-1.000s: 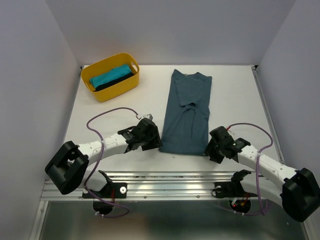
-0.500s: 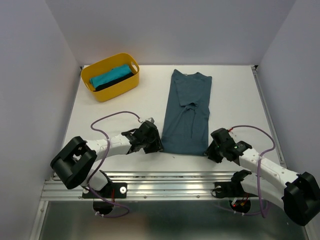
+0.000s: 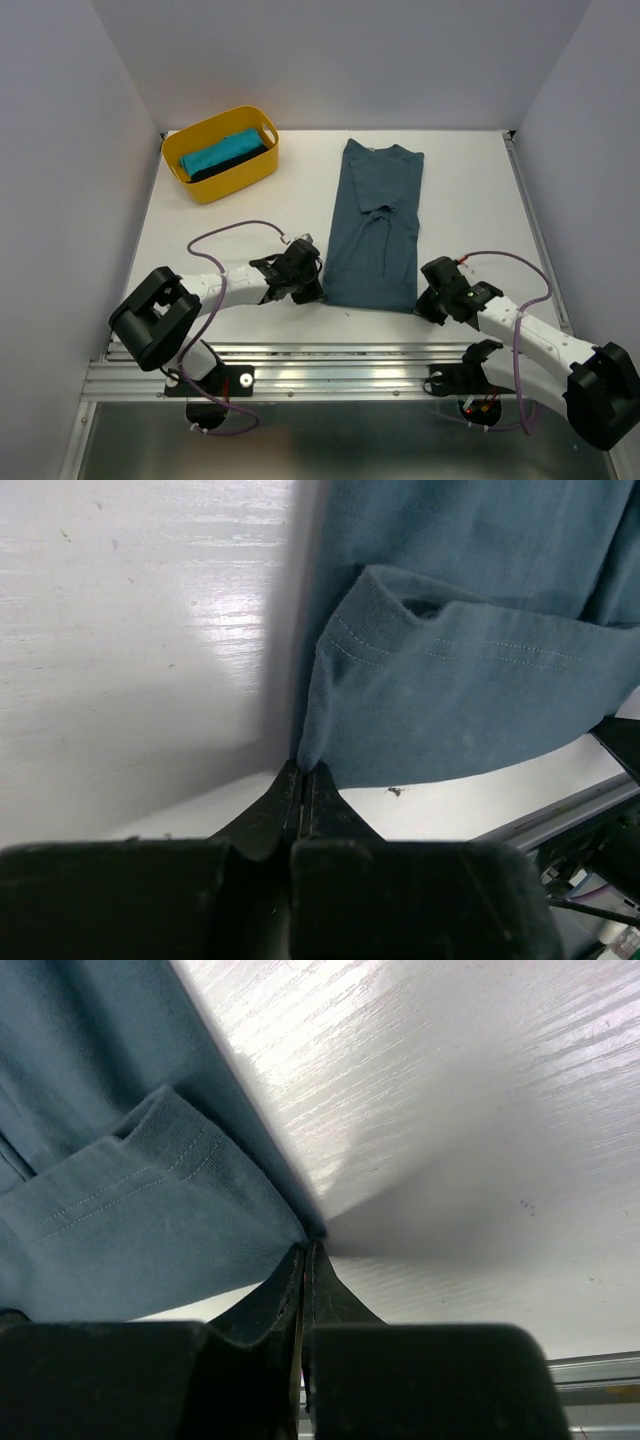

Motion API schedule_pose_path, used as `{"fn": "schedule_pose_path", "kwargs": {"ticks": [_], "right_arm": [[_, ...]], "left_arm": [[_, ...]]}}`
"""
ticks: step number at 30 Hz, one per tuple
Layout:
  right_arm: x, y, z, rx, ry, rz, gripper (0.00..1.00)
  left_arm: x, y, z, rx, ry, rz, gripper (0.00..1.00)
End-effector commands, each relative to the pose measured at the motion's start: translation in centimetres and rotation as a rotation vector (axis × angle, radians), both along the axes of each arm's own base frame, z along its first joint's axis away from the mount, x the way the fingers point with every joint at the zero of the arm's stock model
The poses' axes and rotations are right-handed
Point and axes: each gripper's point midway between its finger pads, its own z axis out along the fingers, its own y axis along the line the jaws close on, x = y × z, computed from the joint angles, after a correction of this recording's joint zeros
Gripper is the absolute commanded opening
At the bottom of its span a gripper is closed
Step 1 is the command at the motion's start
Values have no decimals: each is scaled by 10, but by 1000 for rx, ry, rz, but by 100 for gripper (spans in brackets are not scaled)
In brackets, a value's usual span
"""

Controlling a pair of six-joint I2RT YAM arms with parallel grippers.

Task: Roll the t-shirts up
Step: Roll the T-shirt to the center of the board.

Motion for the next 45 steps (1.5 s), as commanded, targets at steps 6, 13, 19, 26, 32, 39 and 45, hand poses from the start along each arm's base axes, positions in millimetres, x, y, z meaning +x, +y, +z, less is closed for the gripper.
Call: {"fn": "schedule_pose_path", "kwargs": {"ticks": [6,13,19,26,32,39,45], "right_arm": [[13,-13,25,-73,-53,-60,1],[21,-15,46,-84,-94,-68,1],[28,-15,56,-93,-119,-63,1],[38,-13,69,-106,-147,-61,1],[48,-11,79,-122,-172,-57,1],[58,-12,82,-162,-172,-52,1],[70,-12,86,-205,-182,-44,1]], "left_arm": [[19,-4,40,44,-49,12,0],[23,-5,51,36,-24,35,0],[31,-8,61,27,-27,46,0],[41,-11,69,21,-25,53,0],[49,-14,70,25,-6,47,0],[57,-18,71,28,11,44,0],[65,-18,70,38,9,55,0]]}}
